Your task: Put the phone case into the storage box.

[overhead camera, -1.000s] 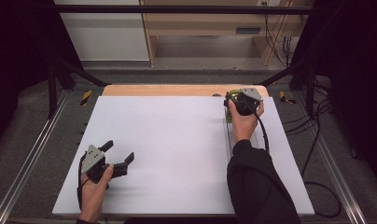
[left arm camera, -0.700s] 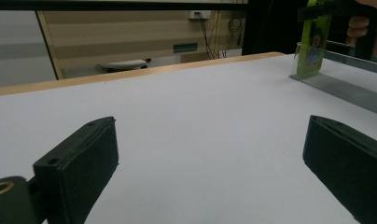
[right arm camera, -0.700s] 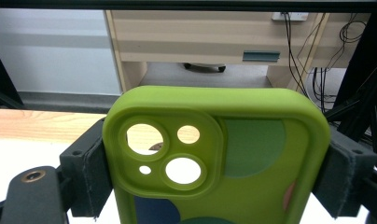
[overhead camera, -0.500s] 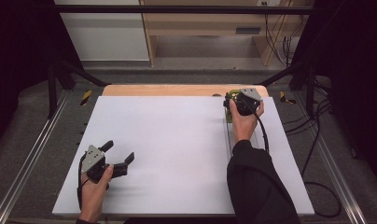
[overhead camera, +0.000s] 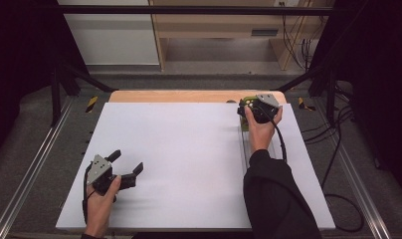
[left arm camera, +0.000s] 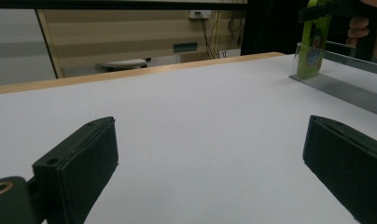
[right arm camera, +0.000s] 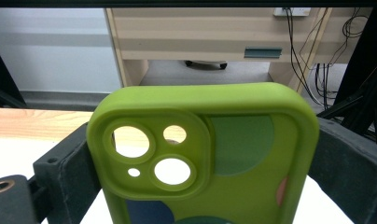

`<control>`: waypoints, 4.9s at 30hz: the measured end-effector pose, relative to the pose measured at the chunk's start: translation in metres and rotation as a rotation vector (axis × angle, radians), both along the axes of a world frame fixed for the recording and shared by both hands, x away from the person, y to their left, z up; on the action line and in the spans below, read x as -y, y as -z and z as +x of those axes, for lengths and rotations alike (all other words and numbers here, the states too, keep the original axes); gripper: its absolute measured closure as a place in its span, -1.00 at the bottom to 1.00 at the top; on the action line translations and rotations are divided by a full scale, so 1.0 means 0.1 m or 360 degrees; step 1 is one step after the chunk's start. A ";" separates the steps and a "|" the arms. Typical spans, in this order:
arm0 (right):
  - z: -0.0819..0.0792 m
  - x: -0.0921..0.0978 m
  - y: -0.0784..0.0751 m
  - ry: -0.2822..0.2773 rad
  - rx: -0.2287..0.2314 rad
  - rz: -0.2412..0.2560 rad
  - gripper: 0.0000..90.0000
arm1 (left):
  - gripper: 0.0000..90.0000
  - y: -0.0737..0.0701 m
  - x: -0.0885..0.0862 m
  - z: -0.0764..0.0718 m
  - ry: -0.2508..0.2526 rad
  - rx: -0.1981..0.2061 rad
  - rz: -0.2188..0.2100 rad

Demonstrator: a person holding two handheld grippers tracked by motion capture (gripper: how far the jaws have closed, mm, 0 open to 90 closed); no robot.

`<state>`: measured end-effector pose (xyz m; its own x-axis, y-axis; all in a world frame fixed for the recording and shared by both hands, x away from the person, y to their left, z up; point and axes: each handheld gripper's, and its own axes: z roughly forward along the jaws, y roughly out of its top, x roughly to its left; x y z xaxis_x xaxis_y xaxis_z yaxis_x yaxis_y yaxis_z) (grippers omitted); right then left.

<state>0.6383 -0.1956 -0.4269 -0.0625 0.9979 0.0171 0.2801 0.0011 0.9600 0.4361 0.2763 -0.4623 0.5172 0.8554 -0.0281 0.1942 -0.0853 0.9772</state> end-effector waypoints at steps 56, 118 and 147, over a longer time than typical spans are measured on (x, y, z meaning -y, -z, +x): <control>-0.41 0.02 -0.52 -0.0119 0.0192 0.0072 -0.84 | -0.94 -0.01 -0.01 0.00 -0.0013 0.0002 -0.0006; -0.91 0.05 -0.84 -0.0327 0.0289 0.0123 -0.85 | -0.96 -0.02 -0.05 -0.01 -0.0024 0.0023 0.0015; -1.18 0.25 -0.90 -0.0382 0.0310 0.0127 -0.89 | -0.96 -0.06 -0.34 -0.15 -0.0063 0.0063 -0.0028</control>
<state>0.5200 -0.2210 -0.3371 -0.3059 0.9502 0.0595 0.0922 -0.0326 0.9952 0.4215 0.3106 -0.4563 0.4839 0.8748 -0.0234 0.1582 -0.0611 0.9855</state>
